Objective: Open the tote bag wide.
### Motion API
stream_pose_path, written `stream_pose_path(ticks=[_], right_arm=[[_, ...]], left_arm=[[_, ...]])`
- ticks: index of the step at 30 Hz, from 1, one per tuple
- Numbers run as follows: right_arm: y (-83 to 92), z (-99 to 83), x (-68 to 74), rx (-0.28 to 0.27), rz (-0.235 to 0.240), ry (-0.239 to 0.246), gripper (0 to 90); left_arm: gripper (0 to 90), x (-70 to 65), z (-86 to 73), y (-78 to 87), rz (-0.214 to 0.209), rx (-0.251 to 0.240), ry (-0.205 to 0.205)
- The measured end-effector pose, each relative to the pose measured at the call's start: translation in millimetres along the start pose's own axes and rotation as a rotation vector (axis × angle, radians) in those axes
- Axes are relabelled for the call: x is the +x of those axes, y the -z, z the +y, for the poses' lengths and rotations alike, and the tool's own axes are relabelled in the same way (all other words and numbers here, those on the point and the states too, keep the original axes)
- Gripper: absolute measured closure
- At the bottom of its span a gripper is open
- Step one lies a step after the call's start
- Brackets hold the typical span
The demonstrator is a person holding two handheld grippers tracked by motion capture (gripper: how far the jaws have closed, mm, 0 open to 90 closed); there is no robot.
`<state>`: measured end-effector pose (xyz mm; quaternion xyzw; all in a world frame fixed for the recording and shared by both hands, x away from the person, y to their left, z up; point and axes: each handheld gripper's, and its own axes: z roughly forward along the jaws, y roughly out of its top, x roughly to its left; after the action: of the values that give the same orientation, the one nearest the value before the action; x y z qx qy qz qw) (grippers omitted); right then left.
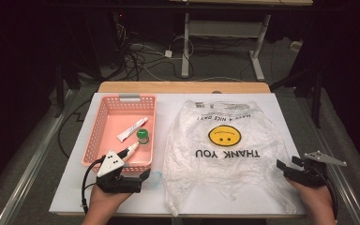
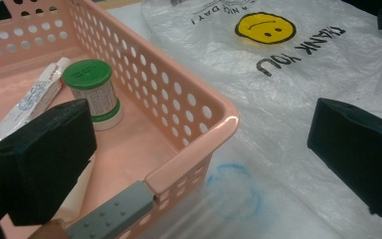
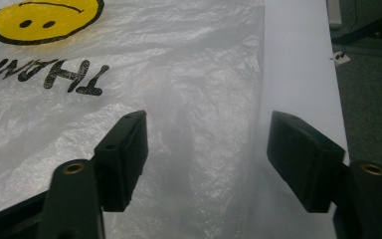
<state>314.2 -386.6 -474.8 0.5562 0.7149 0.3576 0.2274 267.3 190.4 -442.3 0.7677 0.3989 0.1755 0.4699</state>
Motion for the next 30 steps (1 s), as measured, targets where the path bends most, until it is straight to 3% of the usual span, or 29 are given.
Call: stream_pose_path(ticks=[3,6,8,9,11,13,17,21,23,24,30], right_arm=[[1.4,-0.4,-0.4,-0.009,-0.009,-0.017,40.1],[-1.2,-0.9,-2.4,0.027,-0.037,-0.040,51.8],[-2.3,-0.6,-1.9,0.041,-0.037,-0.037,54.6],[-2.9,-0.1,1.3,0.052,-0.061,-0.020,64.7],[-2.5,-0.6,3.1,0.054,-0.057,0.009,81.6],[-1.9,-1.1,6.8,0.060,-0.048,0.045,90.0],[5.0,-5.1,17.1,0.082,-0.042,0.097,90.0],[16.0,-7.6,27.2,0.074,-0.006,0.088,90.0],[19.4,-9.5,30.1,0.068,0.007,0.089,90.0],[25.2,-13.8,35.6,0.055,0.047,0.079,90.0],[32.9,-24.5,53.6,0.070,0.097,0.109,90.0]], left_arm=[[0.0,-1.5,-0.5,-2.3,-0.003,-0.002,-0.009],[0.0,-1.3,0.6,-4.8,-0.012,0.008,-0.001],[0.0,-0.7,1.9,-5.2,-0.025,0.025,0.009],[0.0,-0.7,2.1,-5.1,-0.031,0.026,0.013],[0.0,-2.2,2.3,-4.7,-0.037,0.027,0.008],[0.0,-2.3,2.2,-4.6,-0.039,0.028,0.007],[0.0,-1.3,0.9,-5.3,-0.069,0.015,0.019],[0.0,-3.2,2.0,-6.5,-0.077,0.015,0.017],[0.0,-3.0,3.0,-5.8,-0.073,0.011,0.013],[0.0,-2.3,3.4,-5.2,-0.068,0.009,0.015],[0.0,3.1,3.1,-1.9,-0.043,-0.013,0.033]])
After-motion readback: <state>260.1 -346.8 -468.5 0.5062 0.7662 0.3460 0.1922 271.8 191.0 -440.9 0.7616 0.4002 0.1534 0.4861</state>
